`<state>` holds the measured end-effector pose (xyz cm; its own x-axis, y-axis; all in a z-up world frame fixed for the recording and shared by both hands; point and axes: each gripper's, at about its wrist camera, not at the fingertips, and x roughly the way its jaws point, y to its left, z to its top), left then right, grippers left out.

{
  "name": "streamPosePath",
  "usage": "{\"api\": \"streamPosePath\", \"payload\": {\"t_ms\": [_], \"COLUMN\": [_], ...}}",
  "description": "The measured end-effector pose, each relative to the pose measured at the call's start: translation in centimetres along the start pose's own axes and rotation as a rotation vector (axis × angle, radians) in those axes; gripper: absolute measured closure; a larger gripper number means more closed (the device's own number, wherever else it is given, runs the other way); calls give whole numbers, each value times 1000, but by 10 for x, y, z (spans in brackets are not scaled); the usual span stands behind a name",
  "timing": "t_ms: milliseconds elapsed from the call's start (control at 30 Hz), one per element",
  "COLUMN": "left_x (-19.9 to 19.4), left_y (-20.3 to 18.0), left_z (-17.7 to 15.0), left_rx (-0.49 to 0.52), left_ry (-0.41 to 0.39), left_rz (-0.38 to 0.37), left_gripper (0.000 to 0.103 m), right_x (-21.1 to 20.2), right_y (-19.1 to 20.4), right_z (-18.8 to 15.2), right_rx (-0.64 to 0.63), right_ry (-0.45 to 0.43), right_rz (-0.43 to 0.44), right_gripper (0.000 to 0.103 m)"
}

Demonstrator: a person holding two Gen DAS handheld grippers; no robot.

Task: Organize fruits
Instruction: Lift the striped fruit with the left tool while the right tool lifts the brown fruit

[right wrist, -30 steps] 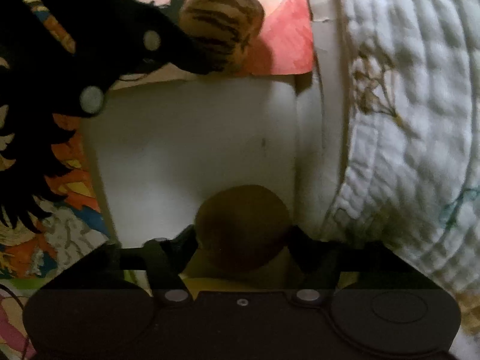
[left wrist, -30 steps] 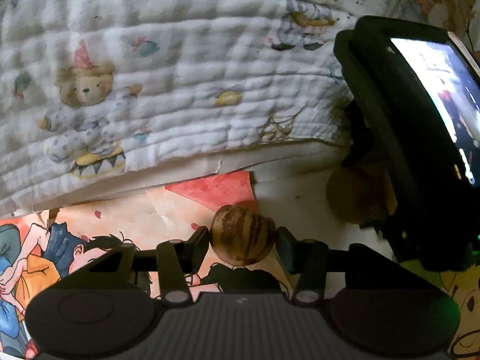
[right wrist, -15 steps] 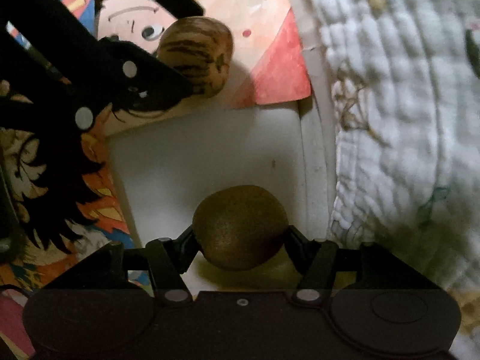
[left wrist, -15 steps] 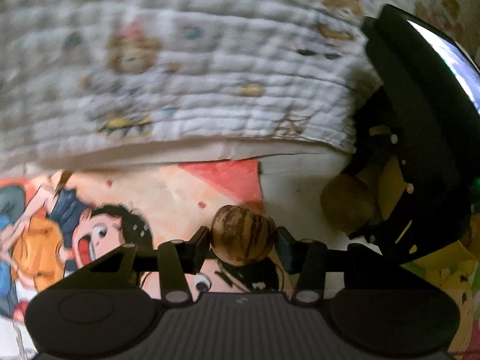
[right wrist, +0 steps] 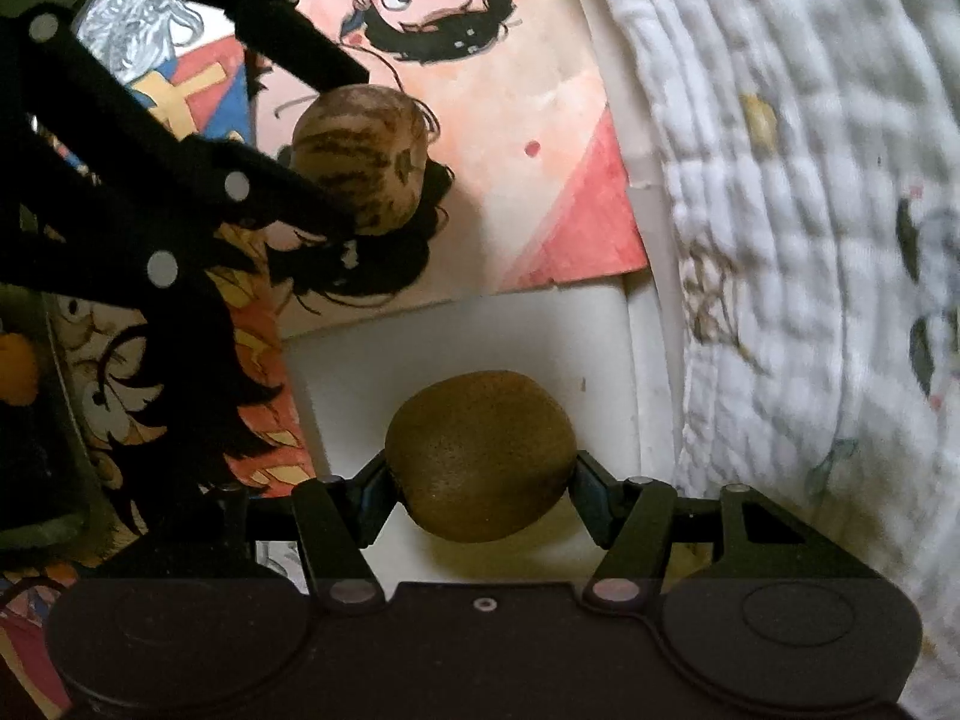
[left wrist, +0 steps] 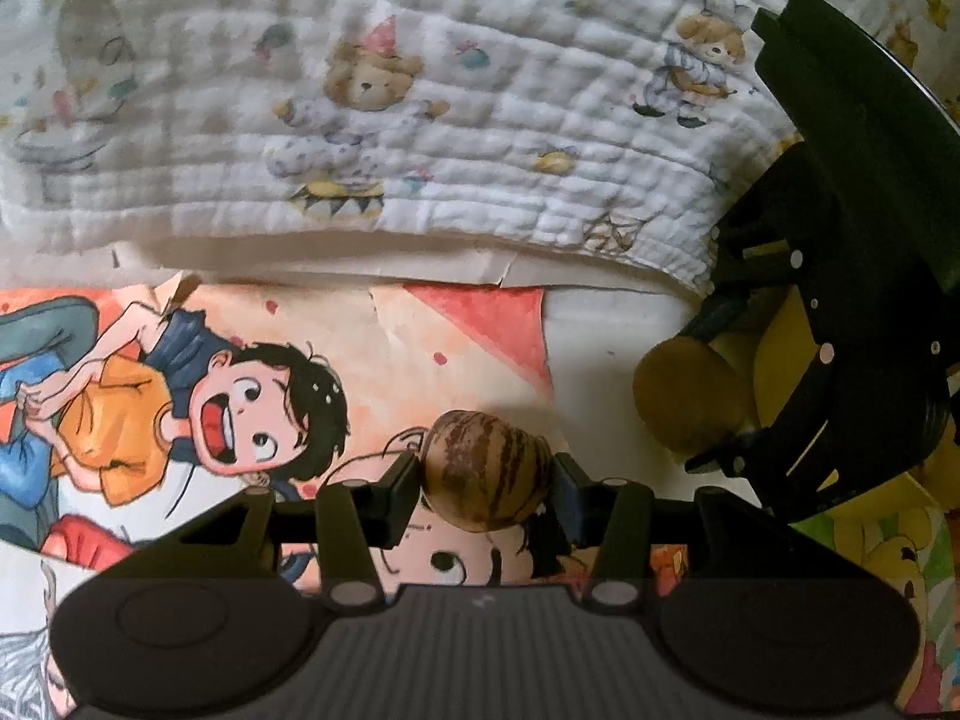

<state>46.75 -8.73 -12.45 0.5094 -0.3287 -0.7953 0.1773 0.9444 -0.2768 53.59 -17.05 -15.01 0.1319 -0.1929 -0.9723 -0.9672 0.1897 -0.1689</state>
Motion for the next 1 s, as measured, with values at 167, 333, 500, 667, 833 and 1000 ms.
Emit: {"api": "streamPosePath", "payload": {"t_ms": [167,333,500,667,833,1000], "left_x": [-9,-20,-33,-45,-61,-74], "left_y": [4,8,12,16,15,13], "left_z": [-8,-13,-19,-25,-32,-41], "left_rx": [-14,-20,5,19,39,53], "left_ry": [0,4,9,9,4,7], "left_rz": [2,5,2,1,-10,-22], "left_gripper": [52,52,52,52,52,52], "right_x": [-13,-27,-46,-75,-90,-90], "right_y": [9,23,32,43,60,76], "right_z": [15,29,41,43,46,34], "right_rx": [-18,-21,13,45,69,96], "right_ry": [-13,-34,-62,-75,-83,-95], "right_rz": [4,8,26,33,37,40], "right_gripper": [40,40,40,40,40,40]}}
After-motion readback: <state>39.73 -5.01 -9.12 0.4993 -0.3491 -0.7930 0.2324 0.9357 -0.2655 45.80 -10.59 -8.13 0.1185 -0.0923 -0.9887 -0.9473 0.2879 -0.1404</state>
